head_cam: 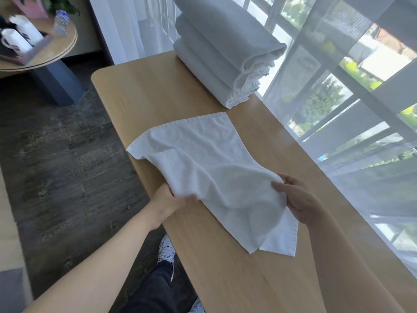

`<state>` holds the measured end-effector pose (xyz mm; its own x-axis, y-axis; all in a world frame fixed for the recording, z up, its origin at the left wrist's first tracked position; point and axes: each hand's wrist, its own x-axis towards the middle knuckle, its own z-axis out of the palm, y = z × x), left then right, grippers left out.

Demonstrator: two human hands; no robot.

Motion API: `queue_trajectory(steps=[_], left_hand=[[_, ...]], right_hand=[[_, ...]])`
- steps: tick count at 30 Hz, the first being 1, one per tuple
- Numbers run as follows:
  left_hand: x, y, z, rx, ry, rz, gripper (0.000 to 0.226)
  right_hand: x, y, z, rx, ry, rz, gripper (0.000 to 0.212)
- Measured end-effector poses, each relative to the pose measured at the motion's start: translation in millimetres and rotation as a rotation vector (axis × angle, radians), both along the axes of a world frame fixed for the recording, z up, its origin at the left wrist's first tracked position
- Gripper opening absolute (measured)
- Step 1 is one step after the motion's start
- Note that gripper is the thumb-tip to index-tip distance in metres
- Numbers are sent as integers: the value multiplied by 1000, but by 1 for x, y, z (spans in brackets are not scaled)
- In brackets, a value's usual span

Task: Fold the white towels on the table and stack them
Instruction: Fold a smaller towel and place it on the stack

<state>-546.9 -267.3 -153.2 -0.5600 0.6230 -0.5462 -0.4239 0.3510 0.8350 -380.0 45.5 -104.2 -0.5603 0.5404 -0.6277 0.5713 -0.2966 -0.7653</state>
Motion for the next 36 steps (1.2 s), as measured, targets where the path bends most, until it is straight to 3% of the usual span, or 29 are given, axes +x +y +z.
queue_trajectory(steps=[3,5,6,9,14,16,19,22,26,30,33,36], left_hand=[[14,-3,-18,-391,292,-216,55],[19,0,-20,-366,355,-76,24],[21,1,-19,-313,360,32,19],[26,8,-8,-214,295,256,27],[45,14,16,3,36,395,29],[54,14,22,130,-169,459,41],[66,15,26,145,-347,505,50],[75,13,26,244,-501,541,59],[97,3,15,402,-545,442,78],[134,3,0,306,-486,389,60],[151,9,-4,229,-381,423,50],[162,15,-4,199,-356,493,36]], right_hand=[[9,-8,-2,-49,81,51,40],[15,-12,-4,-61,77,89,48],[19,-14,-5,-56,73,99,47],[26,-17,-5,-17,69,140,32],[27,-24,2,158,71,81,5],[25,-26,1,202,76,16,8],[24,-27,3,135,106,-25,9],[28,-18,8,-91,235,32,39],[45,-6,4,-85,130,340,75],[59,-10,-11,-105,60,532,111],[65,-19,-22,-101,103,411,105],[70,-25,-31,-132,188,338,63]])
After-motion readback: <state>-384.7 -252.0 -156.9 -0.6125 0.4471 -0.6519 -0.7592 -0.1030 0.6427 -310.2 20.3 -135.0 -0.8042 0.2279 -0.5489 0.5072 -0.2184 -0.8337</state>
